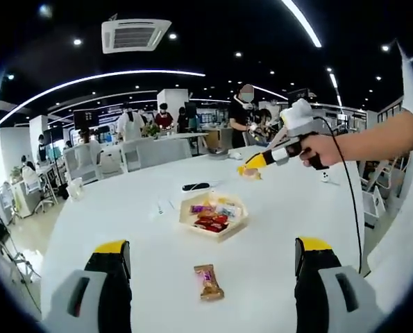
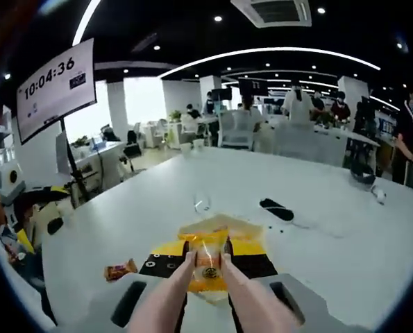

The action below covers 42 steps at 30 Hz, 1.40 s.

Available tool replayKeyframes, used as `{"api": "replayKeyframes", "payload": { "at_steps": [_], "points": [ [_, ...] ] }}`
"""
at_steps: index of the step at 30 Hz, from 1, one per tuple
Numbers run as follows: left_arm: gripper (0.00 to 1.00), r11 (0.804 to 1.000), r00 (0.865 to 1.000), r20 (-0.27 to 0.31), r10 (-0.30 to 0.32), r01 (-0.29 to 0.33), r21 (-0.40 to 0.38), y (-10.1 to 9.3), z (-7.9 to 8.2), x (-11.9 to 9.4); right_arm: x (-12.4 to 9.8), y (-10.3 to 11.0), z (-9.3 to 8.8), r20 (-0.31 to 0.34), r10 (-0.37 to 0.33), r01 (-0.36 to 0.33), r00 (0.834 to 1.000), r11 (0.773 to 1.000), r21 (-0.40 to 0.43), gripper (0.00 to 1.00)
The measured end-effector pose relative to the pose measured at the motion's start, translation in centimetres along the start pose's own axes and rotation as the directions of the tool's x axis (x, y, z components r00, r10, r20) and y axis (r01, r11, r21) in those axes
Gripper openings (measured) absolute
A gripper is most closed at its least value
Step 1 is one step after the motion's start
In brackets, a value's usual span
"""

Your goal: Place the target food into the container with the food tongs after gripping and lifting it, then release it inside without dropping or visibly crushing the food.

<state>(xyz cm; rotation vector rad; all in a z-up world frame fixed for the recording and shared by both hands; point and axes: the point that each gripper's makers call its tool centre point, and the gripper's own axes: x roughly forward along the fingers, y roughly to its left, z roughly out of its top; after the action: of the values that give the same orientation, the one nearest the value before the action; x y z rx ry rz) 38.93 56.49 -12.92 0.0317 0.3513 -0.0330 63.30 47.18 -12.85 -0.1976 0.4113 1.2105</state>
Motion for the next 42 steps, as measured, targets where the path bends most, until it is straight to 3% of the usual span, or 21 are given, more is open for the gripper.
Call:
{"api": "replayKeyframes", "payload": {
  "at_steps": [6, 17, 28, 31, 34, 42],
  "points": [
    [0.99, 1.0, 1.0, -0.013, 0.022, -0.022, 0.0, 0.5, -0.3, -0.4, 2.2, -1.4, 1.0, -0.004, 0.003, -0.003, 1.0, 1.0, -0.014, 0.2],
    [0.99, 0.999, 0.999, -0.022, 0.043, -0.043, 0.001, 1.0, 0.1, -0.7, 5.2, -1.3, 2.1, -0.025, 0.022, -0.024, 0.999, 0.998, -0.051, 0.21],
    [0.99, 0.998, 0.998, -0.025, 0.065, -0.065, -0.002, 1.8, 0.3, -1.0, 6.2, -2.4, 1.1, -0.063, 0.006, -0.007, 0.998, 1.0, -0.015, 0.25],
    [0.99, 0.997, 0.997, -0.028, 0.072, -0.072, 0.0, 2.0, 0.3, -1.0, 6.1, -2.1, 0.7, -0.083, 0.013, -0.017, 0.996, 0.999, -0.046, 0.25],
    [0.99, 0.997, 0.997, -0.022, 0.072, -0.072, -0.005, 2.1, 0.4, -0.9, 6.1, -2.1, 0.9, -0.07, 0.027, -0.028, 0.997, 1.0, -0.01, 0.26],
    [0.99, 0.998, 0.998, -0.021, 0.066, -0.066, -0.001, 1.8, 0.4, -0.8, 6.0, -1.5, 1.0, -0.077, 0.035, -0.037, 0.996, 0.999, -0.025, 0.26]
  ]
}}
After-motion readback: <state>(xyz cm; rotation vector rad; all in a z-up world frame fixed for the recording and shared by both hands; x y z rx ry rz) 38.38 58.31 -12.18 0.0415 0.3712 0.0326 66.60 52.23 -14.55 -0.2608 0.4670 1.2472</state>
